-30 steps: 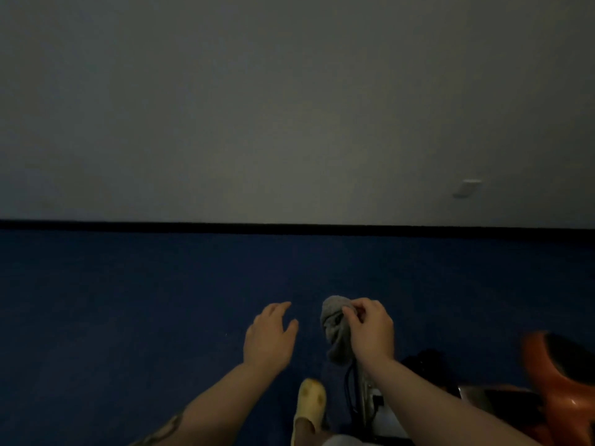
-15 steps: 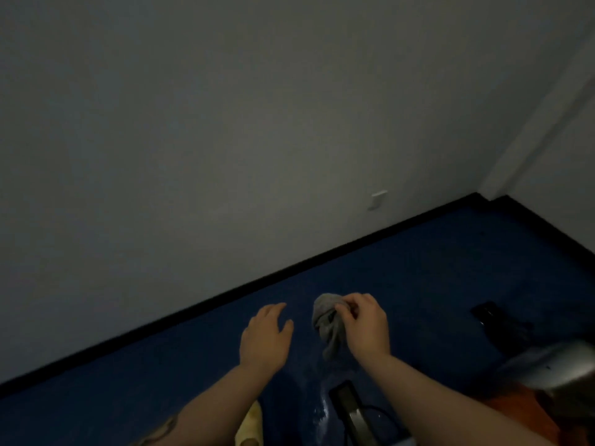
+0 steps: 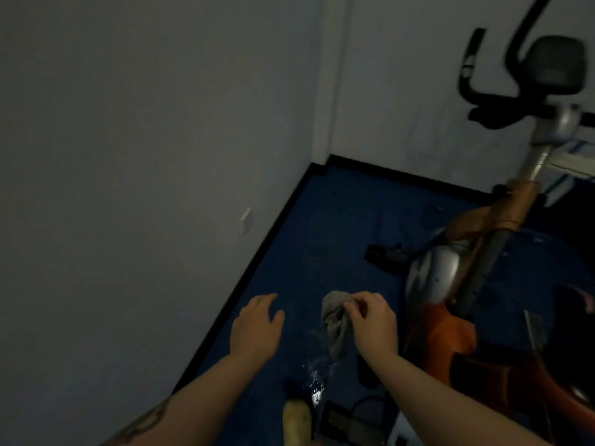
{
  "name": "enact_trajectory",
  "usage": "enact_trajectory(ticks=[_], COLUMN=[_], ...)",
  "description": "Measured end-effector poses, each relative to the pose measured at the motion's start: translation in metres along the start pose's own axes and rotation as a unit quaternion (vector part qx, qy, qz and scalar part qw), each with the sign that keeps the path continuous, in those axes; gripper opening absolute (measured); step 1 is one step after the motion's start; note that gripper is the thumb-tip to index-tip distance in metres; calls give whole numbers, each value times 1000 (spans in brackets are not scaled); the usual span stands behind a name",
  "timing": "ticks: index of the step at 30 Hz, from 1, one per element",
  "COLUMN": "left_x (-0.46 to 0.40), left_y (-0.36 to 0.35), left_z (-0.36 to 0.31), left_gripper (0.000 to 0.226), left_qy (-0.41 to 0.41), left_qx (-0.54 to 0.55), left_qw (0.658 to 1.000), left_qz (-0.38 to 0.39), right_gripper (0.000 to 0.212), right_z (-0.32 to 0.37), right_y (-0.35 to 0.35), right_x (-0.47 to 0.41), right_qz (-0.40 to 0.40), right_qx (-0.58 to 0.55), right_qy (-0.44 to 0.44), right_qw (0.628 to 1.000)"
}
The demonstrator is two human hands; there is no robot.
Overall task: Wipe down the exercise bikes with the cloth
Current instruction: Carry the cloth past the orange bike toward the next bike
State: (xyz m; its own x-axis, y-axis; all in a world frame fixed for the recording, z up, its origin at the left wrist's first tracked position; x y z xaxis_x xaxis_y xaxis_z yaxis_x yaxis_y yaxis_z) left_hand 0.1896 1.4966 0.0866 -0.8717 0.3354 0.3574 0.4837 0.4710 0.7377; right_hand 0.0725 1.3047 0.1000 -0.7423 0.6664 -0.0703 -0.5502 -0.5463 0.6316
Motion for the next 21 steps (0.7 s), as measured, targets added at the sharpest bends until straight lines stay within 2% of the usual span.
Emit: enact_trajectory(ticks=[4, 13, 21], left_x=[-60, -177, -275], left_y=[-13, -32, -58], left_z=[-58, -174, -262], left_gripper=[46, 47, 48], left_qy=[-69, -153, -232], left_qx=[-36, -81, -139], left_qw=[997, 982, 954], left_qz=[28, 77, 131], right_gripper=[7, 6, 10], right_z=[-21, -51, -68], right_y=[14, 44, 59], right_x=[-52, -168, -263], right_qz=[-52, -127, -193], right_qx=[12, 24, 35], right_qy=[-41, -95, -145], right_qw=[998, 987, 970])
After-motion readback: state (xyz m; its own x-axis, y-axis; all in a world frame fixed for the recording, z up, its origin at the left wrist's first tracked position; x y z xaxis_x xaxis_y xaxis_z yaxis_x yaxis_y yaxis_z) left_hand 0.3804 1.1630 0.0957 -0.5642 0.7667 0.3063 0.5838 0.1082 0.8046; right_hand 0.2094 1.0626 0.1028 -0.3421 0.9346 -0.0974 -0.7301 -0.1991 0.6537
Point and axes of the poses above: each hand's wrist, its own x-axis away from the middle knuckle, its own y-axis out of the back of the hand, z = x × y, the point moved 5 cm from there along -x, towards the middle knuckle, and after that the axes turned 8 degrees about y, right-handed, at the moved point
